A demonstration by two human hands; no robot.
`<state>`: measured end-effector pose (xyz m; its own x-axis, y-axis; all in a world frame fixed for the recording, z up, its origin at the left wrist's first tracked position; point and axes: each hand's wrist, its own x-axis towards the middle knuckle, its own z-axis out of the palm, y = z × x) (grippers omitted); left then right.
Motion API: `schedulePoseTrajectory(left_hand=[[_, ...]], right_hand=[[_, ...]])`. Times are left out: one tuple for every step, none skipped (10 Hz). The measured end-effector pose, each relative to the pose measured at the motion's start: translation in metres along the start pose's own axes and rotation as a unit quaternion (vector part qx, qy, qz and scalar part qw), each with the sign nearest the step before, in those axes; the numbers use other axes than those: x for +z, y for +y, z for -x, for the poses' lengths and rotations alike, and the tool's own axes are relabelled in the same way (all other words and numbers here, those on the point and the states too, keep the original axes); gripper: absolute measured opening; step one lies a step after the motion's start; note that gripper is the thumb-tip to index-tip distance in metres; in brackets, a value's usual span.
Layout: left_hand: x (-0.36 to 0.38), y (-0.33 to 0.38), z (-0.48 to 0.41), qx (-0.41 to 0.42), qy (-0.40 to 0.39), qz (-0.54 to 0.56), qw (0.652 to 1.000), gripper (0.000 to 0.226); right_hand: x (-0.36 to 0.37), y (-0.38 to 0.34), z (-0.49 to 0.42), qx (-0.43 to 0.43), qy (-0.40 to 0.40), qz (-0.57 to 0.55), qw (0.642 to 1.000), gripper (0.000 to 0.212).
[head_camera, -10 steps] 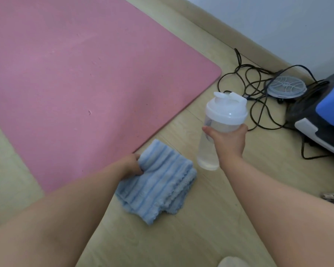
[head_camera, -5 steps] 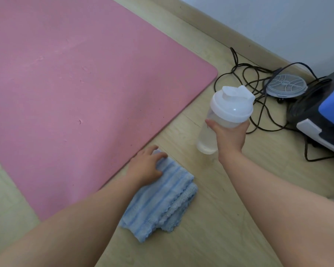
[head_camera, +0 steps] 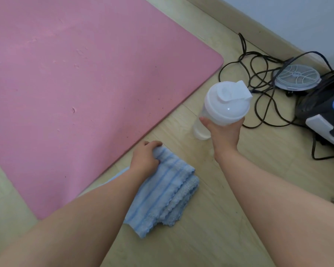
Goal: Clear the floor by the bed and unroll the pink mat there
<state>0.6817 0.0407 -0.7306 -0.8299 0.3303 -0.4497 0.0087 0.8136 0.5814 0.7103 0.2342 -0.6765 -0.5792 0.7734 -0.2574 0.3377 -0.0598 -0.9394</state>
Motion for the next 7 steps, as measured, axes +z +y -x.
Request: schedulePoseTrajectory(left_hand=[[0.003,0.0,0.0,0.0,-0.003,0.007,1.0,0.055],[0.002,0.001,-0.001,0.003,-0.014,-0.006,1.0,0.056],[-0.002,0.002,0.0,0.005,-0.027,-0.02,0.999,0.057],[-0.006,0.003,0.003,0.026,-0.031,-0.03,0.999,0.059],[-0.011,0.005,0.006,0.035,-0.04,-0.035,0.998,0.061],[-0.015,0.006,0.01,0.044,-0.049,-0.04,0.997,0.063],[-0.021,0.008,0.013,0.043,-0.061,-0.068,0.995,0.063]], right_hand=[[0.002,0.003,-0.002,0.0,-0.002,-0.012,1.0,0.099],[0.003,0.004,-0.002,0.002,-0.005,-0.024,1.0,0.099],[0.002,0.005,0.0,0.009,-0.019,-0.04,0.999,0.1],[0.001,0.005,0.0,0.007,-0.022,-0.043,0.999,0.1],[0.001,0.006,0.001,0.03,-0.03,-0.024,0.999,0.108],[-0.002,0.006,0.004,0.135,-0.038,-0.013,0.99,0.119],[-0.008,0.0,0.015,0.255,-0.05,0.046,0.964,0.112]])
